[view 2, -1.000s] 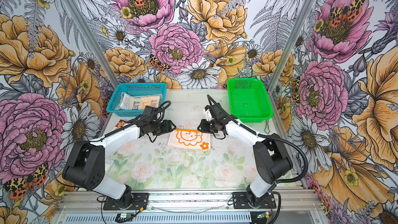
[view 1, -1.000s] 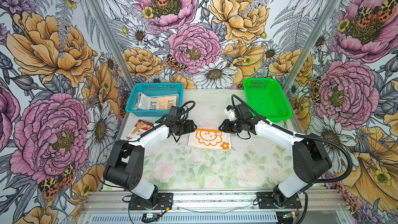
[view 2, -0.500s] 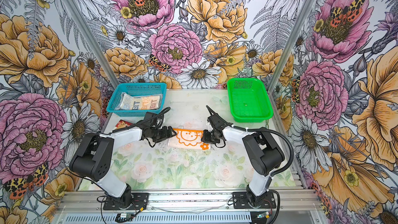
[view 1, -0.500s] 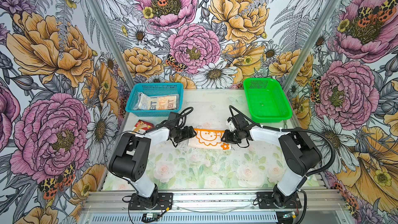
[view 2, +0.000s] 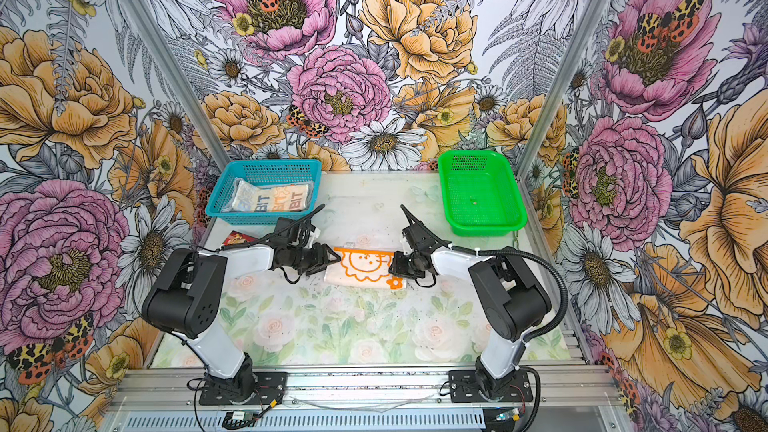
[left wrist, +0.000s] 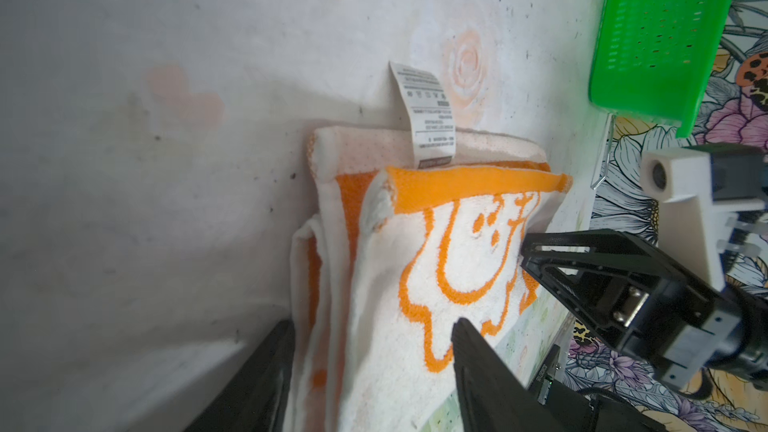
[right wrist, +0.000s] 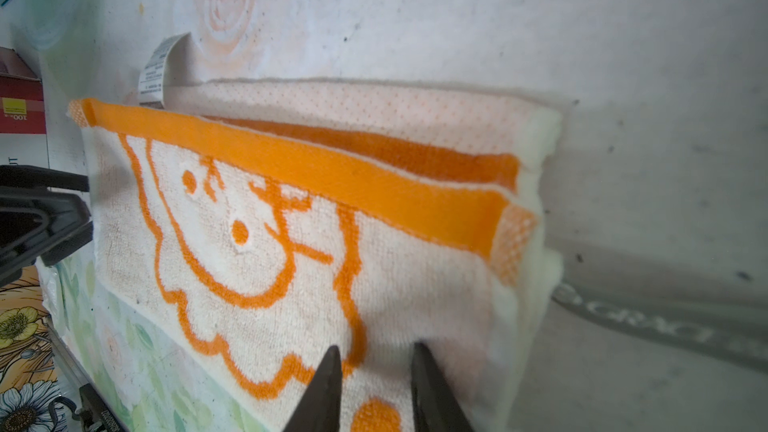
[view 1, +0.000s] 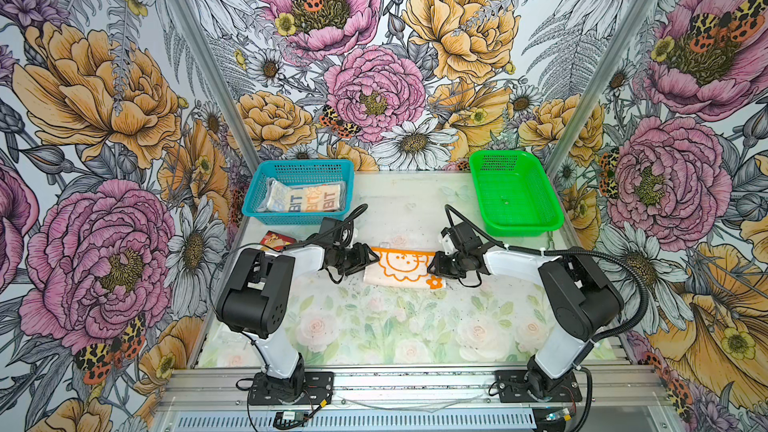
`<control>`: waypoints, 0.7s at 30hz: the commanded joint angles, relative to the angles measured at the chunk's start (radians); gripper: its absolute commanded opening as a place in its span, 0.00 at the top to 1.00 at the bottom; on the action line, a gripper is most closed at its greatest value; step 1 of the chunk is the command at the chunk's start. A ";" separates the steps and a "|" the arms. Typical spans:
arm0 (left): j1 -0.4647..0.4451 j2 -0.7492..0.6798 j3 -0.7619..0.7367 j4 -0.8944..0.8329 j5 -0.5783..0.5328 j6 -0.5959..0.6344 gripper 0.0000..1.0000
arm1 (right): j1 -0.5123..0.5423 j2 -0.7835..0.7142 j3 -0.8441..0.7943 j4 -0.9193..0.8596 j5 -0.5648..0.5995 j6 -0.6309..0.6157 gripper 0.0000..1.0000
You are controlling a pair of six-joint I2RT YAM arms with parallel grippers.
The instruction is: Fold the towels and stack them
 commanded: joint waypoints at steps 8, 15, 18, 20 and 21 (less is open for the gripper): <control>-0.055 0.083 -0.064 0.154 0.087 -0.072 0.53 | -0.003 0.012 -0.009 -0.035 0.031 0.006 0.69; -0.082 0.109 0.049 0.083 0.051 -0.036 0.91 | 0.000 0.005 0.007 -0.035 0.023 0.003 0.70; -0.079 0.103 0.118 -0.016 0.022 0.023 1.00 | 0.005 -0.040 0.009 -0.035 0.036 -0.021 0.69; -0.071 0.057 0.151 -0.045 0.014 0.030 1.00 | 0.005 -0.079 0.010 -0.034 0.055 -0.038 0.69; -0.067 0.046 0.173 -0.064 0.012 0.038 1.00 | 0.005 -0.105 0.008 -0.034 0.072 -0.045 0.66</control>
